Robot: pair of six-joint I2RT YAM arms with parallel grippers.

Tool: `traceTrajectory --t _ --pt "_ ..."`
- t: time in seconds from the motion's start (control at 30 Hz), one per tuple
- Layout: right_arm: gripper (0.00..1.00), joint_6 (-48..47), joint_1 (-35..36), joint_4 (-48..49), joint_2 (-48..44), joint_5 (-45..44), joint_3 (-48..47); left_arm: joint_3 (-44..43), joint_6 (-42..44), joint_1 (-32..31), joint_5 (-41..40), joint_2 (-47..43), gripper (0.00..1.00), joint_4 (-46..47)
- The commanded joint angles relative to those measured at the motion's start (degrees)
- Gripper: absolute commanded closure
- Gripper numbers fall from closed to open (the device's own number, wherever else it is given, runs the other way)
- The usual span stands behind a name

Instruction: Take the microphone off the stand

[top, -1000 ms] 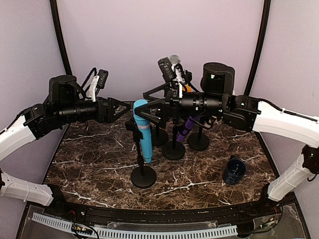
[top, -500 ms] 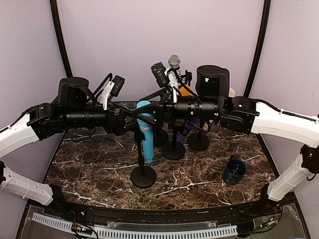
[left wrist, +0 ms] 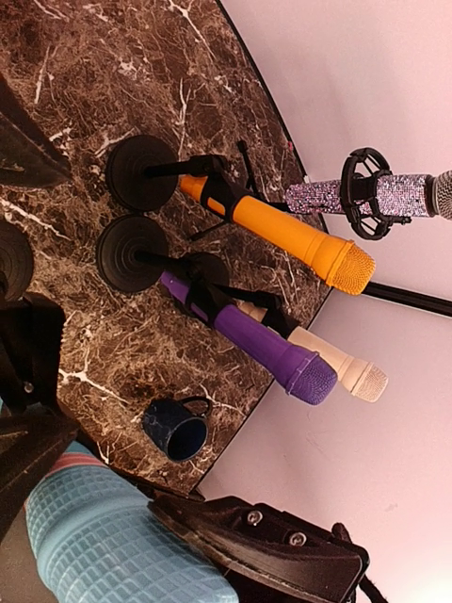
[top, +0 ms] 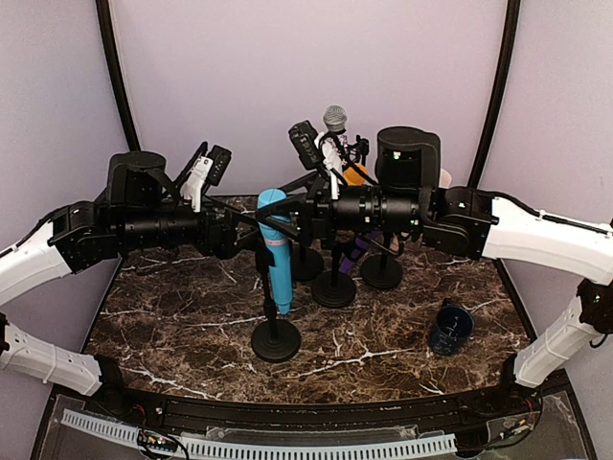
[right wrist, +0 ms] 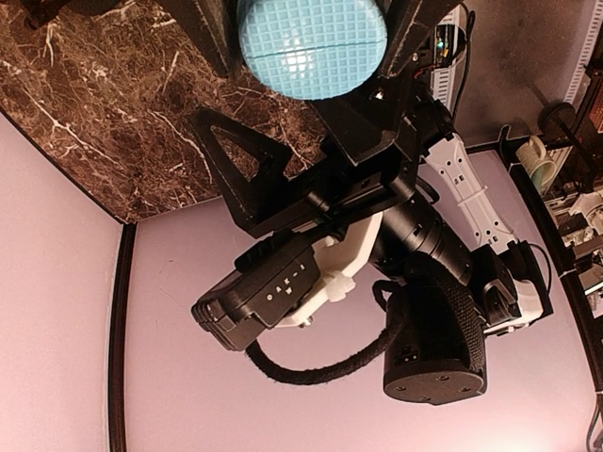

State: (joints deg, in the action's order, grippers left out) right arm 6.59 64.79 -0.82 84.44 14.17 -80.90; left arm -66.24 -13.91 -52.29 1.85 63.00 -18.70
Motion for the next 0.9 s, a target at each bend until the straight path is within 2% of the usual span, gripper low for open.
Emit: traceTrajectory --t 0.0,0.27,0.87 --pt "0.67 0.2 0.5 1.0 0.5 -0.7 -0.8 1.4 0.2 -0.2 -1.1 -1.5 0.15 -0.2" --pt "0.65 -0.4 0.5 1.0 0.4 -0.3 -0.4 2.7 -0.4 -0.2 -4.6 -2.4 0.15 -0.4" --pt "0.64 -0.6 0.5 2.0 0.7 0.3 1.4 9.5 -0.9 -0.2 -2.9 -2.9 0.15 -2.5"
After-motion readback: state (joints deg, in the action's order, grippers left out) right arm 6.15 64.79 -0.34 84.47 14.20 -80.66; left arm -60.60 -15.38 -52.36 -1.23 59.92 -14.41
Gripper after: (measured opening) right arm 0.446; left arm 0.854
